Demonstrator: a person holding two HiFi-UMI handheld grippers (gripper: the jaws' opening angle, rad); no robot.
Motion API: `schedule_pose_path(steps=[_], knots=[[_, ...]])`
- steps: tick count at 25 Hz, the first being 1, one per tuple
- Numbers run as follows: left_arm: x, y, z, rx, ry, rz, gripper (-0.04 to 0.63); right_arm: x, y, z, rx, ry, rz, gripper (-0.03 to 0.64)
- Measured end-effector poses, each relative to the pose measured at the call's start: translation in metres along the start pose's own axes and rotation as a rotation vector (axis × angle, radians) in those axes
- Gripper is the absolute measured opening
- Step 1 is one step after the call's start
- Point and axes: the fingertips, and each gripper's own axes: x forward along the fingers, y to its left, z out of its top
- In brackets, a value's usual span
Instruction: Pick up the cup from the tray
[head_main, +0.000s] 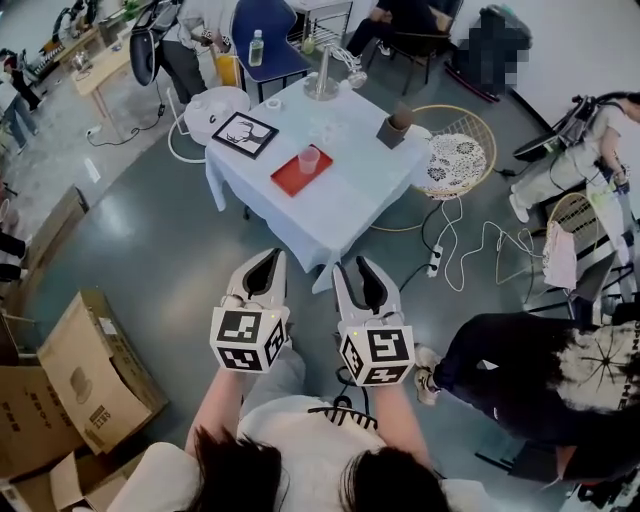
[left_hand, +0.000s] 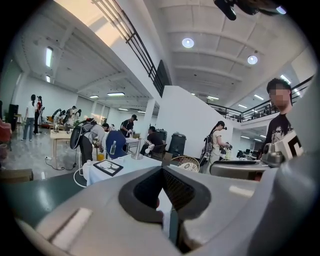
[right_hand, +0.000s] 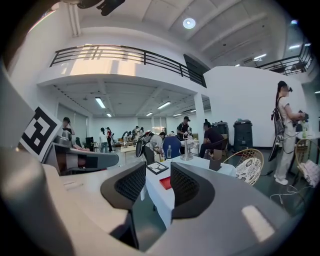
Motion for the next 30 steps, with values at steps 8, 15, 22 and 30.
schedule_pose_path(steps=[8,15,22,30], knots=[[0.042,0.038,0.016,0.009,0.018,-0.045,0.000,0.055,-0.003,0.013,0.010,0.004,-0.057,0.170],[0.058,0.049,0.020,0.031,0.024,-0.046,0.000,0.078,0.002,0.013,0.002,0.013,-0.013,0.238],[0.080,0.068,0.018,0.031,0.039,-0.038,0.000,0.113,-0.006,0.013,-0.003,0.012,0.009,0.274],[0.129,0.089,0.020,0.044,0.058,0.020,0.000,0.168,-0.039,0.017,-0.030,0.008,0.036,0.306]])
